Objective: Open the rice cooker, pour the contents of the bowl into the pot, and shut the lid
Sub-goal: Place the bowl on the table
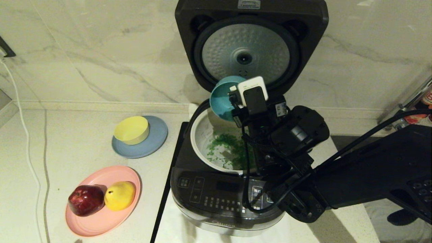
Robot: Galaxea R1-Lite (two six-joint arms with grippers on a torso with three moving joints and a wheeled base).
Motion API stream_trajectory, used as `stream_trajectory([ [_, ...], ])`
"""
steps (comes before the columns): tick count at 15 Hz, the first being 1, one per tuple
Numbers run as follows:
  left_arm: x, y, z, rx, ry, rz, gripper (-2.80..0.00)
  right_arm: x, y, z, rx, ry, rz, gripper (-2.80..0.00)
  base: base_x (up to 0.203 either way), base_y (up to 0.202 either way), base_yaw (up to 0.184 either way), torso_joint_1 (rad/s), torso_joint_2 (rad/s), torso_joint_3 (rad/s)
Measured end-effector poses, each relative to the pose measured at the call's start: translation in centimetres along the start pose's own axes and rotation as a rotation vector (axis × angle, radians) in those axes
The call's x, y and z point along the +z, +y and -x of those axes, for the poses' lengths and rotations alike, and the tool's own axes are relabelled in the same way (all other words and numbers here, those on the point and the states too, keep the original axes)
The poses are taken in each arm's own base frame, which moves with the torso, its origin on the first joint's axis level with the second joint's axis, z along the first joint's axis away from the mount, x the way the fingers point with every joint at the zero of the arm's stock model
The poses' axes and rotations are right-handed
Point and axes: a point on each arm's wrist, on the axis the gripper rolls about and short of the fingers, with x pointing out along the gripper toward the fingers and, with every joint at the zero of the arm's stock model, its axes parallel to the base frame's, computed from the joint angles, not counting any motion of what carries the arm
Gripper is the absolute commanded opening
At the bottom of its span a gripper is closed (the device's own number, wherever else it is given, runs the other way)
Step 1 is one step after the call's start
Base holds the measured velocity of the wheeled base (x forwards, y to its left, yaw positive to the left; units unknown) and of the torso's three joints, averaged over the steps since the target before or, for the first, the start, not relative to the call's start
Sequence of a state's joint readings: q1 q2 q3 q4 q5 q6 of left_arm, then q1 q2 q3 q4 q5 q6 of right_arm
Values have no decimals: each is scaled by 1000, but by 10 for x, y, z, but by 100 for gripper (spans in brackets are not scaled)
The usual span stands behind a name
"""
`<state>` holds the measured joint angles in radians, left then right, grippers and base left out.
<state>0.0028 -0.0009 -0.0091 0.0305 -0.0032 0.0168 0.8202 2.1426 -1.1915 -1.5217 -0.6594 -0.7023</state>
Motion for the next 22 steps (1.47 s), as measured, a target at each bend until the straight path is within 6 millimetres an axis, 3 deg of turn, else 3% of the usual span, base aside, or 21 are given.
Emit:
stream_trajectory([
  [13,0,0,0,0,0,0,-280,-6,7,-2,3,3,15,-280,0,0,0,0,0,0],
  [22,0,0,0,0,0,0,-280,25,-4,-1,-16,-51,-59,-280,0,0,0,0,0,0],
])
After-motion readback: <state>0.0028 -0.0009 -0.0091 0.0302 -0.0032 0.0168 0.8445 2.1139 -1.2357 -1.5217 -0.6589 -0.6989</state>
